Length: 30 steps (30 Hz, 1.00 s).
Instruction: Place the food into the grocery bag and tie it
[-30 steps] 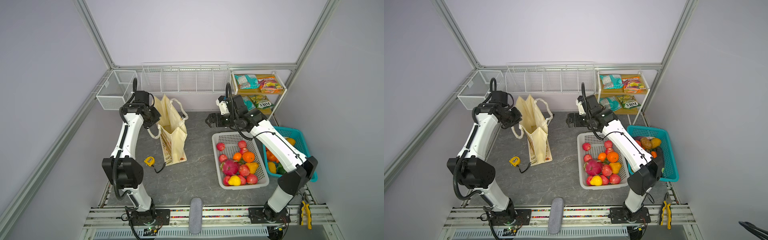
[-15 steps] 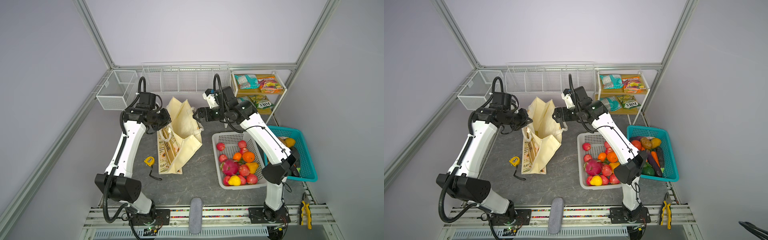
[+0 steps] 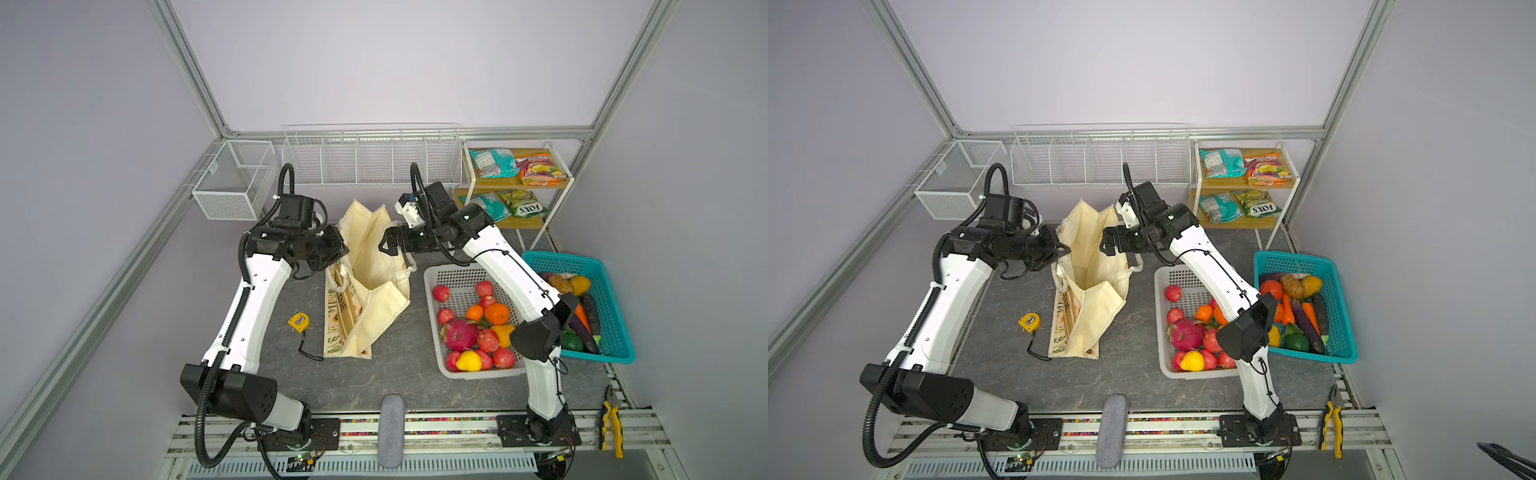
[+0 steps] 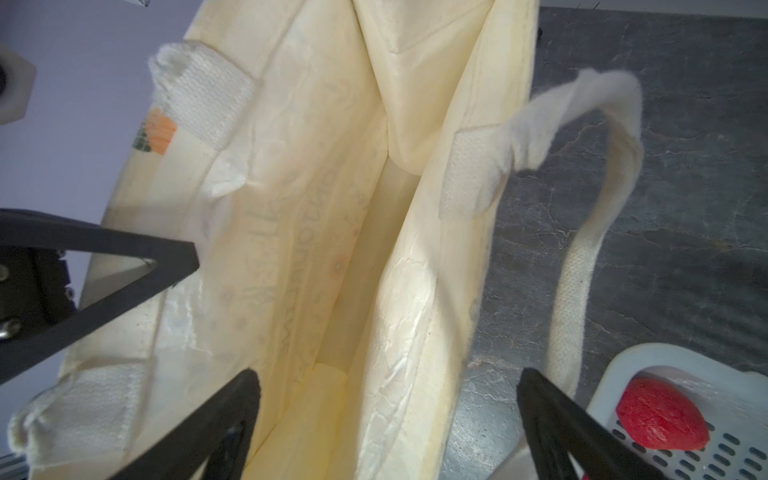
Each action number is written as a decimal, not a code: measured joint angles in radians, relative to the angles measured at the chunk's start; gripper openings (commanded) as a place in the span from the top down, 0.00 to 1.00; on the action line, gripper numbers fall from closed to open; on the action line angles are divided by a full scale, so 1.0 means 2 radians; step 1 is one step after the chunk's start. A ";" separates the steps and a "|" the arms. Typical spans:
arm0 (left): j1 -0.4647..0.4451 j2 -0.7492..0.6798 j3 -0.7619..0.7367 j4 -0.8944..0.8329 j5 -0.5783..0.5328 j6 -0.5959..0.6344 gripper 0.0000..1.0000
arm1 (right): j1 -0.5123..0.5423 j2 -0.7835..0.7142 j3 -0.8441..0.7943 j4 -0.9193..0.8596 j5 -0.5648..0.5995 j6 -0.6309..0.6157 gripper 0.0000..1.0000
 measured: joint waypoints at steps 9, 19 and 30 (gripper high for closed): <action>0.000 -0.022 -0.019 0.036 0.027 -0.032 1.00 | 0.011 0.025 -0.022 0.005 -0.010 0.021 0.23; 0.007 -0.039 -0.006 0.002 -0.015 -0.028 1.00 | 0.014 0.039 -0.024 -0.011 0.048 0.008 0.93; 0.041 -0.042 0.061 -0.145 -0.305 0.088 1.00 | 0.016 0.032 0.036 -0.113 0.297 -0.064 0.93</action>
